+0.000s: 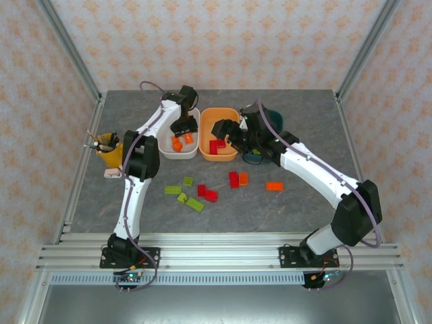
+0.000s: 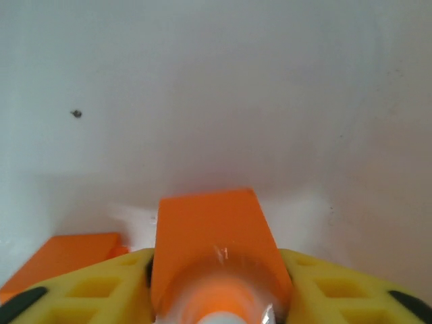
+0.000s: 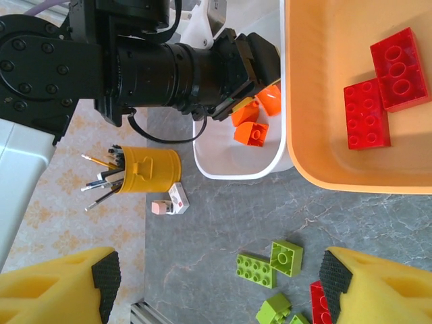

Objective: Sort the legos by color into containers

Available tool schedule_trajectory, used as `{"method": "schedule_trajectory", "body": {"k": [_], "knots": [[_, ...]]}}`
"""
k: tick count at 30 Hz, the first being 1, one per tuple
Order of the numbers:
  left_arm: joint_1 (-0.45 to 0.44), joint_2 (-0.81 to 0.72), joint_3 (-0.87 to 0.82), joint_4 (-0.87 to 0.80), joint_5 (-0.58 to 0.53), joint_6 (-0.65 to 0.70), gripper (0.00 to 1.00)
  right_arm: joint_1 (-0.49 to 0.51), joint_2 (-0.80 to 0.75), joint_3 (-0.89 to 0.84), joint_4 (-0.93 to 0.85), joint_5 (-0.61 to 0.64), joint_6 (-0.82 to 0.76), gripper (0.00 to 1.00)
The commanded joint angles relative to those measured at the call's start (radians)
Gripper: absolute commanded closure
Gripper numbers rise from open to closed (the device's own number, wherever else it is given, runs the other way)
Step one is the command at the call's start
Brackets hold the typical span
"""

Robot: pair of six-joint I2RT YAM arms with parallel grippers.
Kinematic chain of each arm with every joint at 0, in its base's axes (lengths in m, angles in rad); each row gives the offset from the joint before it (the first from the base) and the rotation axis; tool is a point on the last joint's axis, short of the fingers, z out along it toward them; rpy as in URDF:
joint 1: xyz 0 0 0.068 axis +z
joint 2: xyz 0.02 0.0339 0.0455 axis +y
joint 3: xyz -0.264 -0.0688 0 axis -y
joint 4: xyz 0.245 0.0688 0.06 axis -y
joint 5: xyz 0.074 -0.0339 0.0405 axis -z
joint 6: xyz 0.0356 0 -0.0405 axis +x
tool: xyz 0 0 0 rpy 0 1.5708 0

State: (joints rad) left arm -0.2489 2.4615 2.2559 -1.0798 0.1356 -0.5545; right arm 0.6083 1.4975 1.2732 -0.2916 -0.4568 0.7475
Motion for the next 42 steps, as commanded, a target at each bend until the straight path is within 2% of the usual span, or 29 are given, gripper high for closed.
{"method": "schedule_trajectory", "body": {"k": [1,6,11,15,20,23,26,31,36,42], "knots": [[-0.003,-0.014,0.036,-0.039,0.014,0.004,0.47,0.004,0.009,0.05,-0.068,0.051,-0.034,0.21],[-0.002,-0.085,0.057,-0.046,-0.004,-0.009,0.39,0.02,0.008,0.082,-0.167,0.079,-0.131,0.22],[-0.004,-0.252,0.019,-0.069,-0.06,-0.044,0.36,0.127,0.056,0.154,-0.33,0.134,-0.317,0.24],[-0.003,-0.507,-0.189,-0.035,-0.11,-0.08,0.29,0.267,0.131,0.193,-0.404,0.159,-0.445,0.26],[-0.002,-0.921,-0.603,0.002,-0.165,-0.16,0.23,0.41,0.282,0.271,-0.451,0.166,-0.533,0.27],[-0.002,-1.147,-0.827,-0.018,-0.208,-0.224,0.23,0.464,0.383,0.341,-0.484,0.168,-0.573,0.26],[-0.002,-1.375,-1.024,-0.067,-0.265,-0.284,0.23,0.486,0.503,0.439,-0.549,0.185,-0.594,0.26],[-0.003,-1.687,-1.23,-0.148,-0.249,-0.37,0.19,0.489,0.646,0.559,-0.614,0.207,-0.627,0.26],[-0.002,-1.849,-1.277,-0.217,-0.236,-0.41,0.19,0.49,0.74,0.628,-0.663,0.216,-0.66,0.29],[-0.002,-1.924,-1.298,-0.246,-0.191,-0.416,0.15,0.489,0.787,0.649,-0.654,0.225,-0.675,0.33]]}}
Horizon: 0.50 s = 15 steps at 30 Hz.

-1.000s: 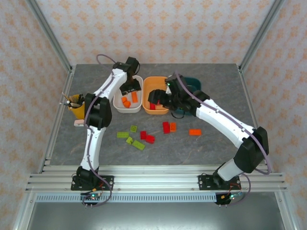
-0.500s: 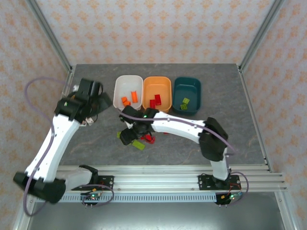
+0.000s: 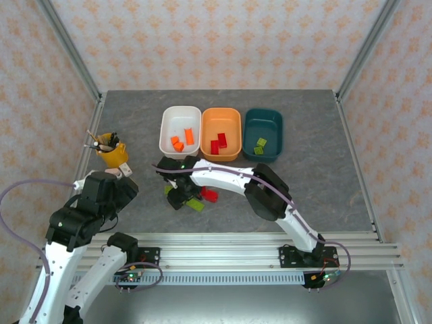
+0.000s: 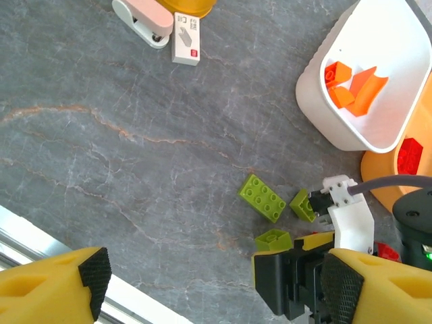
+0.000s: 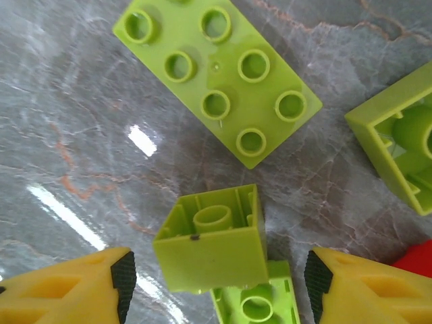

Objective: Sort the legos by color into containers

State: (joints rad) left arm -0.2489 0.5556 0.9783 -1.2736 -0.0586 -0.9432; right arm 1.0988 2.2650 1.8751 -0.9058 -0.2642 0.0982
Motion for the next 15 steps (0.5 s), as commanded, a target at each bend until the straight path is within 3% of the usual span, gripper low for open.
{"method": "schedule_trajectory", "body": {"k": [1,9,15], "knots": [[-0.002,-0.026,-0.025,-0.056,0.007,-0.028,0.15,-0.002,0.031,0.059,-0.045,0.034,-0.025,0.34],[-0.001,-0.028,-0.031,-0.04,0.029,-0.021,0.16,-0.001,0.056,0.073,-0.038,0.034,-0.009,0.53],[-0.002,-0.025,-0.053,0.01,0.086,-0.002,0.16,-0.001,0.026,0.07,-0.041,0.038,0.008,0.6]]}}
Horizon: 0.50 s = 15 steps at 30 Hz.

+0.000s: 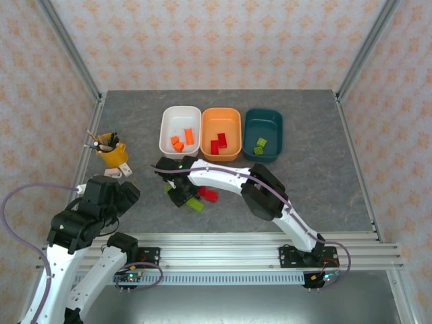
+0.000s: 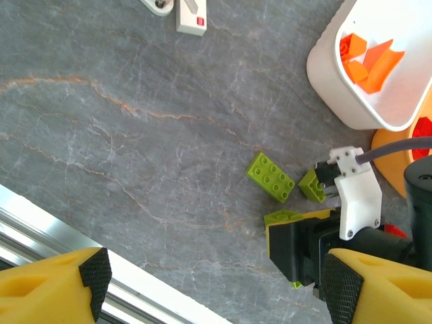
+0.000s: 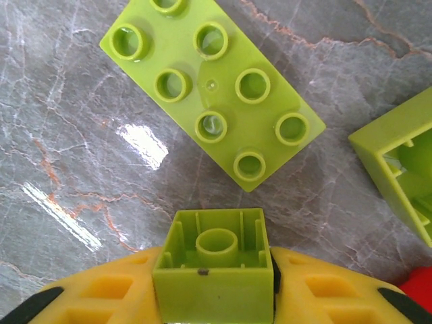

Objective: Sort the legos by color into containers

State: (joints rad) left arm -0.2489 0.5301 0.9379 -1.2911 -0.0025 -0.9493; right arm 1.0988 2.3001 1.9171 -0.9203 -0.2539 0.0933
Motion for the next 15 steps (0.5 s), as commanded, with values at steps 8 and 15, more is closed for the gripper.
{"method": "schedule_trajectory", "body": {"k": [8,15], "knots": [[-0.003,0.106,0.02,0.247,0.218,0.071,0.16,-0.068,-0.228,-0.026,-0.023,0.083,0.098,0.62],[-0.045,0.321,0.144,0.422,0.316,0.115,0.16,-0.307,-0.465,-0.184,-0.026,0.122,0.167,0.62]]}}
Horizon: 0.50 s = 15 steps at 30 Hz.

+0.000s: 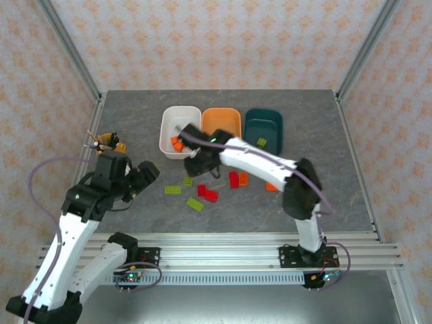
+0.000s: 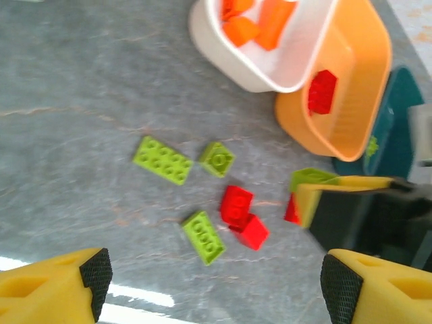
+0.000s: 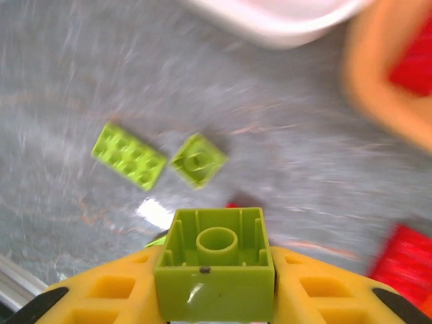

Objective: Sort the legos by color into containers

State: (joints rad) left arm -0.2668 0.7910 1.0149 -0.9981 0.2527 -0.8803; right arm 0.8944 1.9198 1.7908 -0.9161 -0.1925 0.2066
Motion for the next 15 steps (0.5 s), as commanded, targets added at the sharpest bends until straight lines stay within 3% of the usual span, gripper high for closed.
{"method": "schedule_trajectory", "body": {"k": [1,9,15], "knots": [[-0.043,0.094,0.086,0.149,0.064,0.054,0.16,-0.139,-0.104,-0.077,-0.03,0.059,0.061,0.62],[-0.192,0.363,0.24,0.273,0.049,0.076,0.15,-0.452,-0.114,-0.169,-0.002,0.007,0.134,0.62],[-0.224,0.474,0.287,0.304,0.032,0.073,0.15,-0.523,0.08,-0.041,-0.013,-0.015,0.15,0.62]]}}
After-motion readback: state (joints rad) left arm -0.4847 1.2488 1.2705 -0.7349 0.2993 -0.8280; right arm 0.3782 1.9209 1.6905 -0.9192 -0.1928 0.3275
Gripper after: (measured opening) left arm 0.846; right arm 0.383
